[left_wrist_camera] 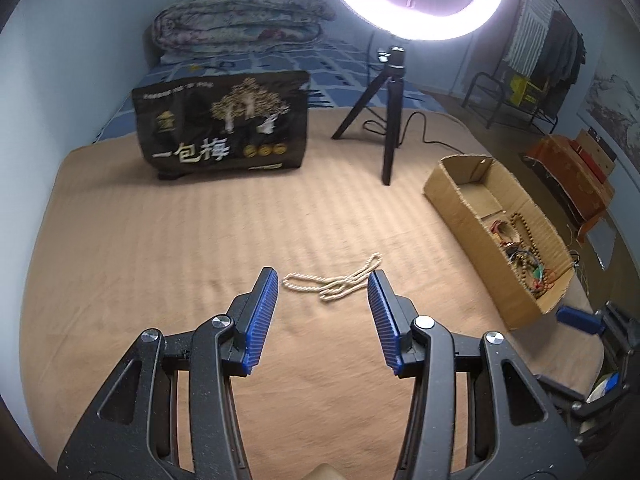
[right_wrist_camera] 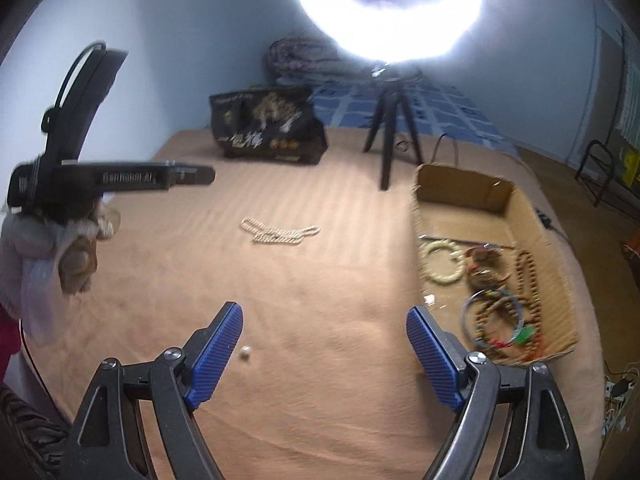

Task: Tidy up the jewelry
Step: 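Move the left tool to the pearl necklace while the right tool approaches another loose pearl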

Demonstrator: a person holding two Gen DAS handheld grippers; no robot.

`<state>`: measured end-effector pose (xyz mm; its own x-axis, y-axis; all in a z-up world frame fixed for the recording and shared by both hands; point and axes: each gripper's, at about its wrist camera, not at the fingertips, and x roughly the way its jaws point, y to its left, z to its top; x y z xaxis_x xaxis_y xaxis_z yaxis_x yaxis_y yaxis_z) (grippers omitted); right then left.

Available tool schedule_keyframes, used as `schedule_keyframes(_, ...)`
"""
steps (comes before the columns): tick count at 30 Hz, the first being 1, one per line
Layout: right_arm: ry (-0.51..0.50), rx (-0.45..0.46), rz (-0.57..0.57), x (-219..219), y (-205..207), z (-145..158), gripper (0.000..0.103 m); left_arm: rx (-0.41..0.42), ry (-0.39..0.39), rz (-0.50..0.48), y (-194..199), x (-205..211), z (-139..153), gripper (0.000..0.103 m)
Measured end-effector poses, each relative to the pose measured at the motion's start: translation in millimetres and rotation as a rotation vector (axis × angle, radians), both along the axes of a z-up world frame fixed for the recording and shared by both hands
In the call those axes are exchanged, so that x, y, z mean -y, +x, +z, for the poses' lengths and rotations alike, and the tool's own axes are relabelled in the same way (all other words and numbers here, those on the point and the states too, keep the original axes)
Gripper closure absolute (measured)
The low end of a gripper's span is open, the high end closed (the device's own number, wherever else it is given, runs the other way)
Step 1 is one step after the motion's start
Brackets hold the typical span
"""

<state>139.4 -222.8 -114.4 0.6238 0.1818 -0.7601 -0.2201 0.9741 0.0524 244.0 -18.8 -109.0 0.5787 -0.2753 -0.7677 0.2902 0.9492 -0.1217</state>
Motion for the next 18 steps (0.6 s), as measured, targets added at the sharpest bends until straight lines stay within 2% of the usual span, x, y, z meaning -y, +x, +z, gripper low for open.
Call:
schedule_keyframes(7,0.005,-0.072,0.038,-28.4,-7.1,-36.0,0.043,-0.033,0.028,-0.014,-7.5,-19.0,-20.3,0.055)
schedule_keyframes(9,0.016,-0.102,0.053,-34.0,-7.3,-48.7,0.052,-0.049,0.035,-0.020,-8.7,-21.6,-26.9,0.055)
schedule_keyframes(14,0.016,-0.141,0.090,-50.1,-7.7,-71.8,0.063,-0.079,0.052,-0.029,-9.9,-27.2,-42.1,0.055)
schedule_keyframes(18,-0.003,-0.147,0.110,-61.2,-6.3,-84.3,0.067,-0.084,0.047,-0.034,-6.5,-27.2,-46.5,0.055)
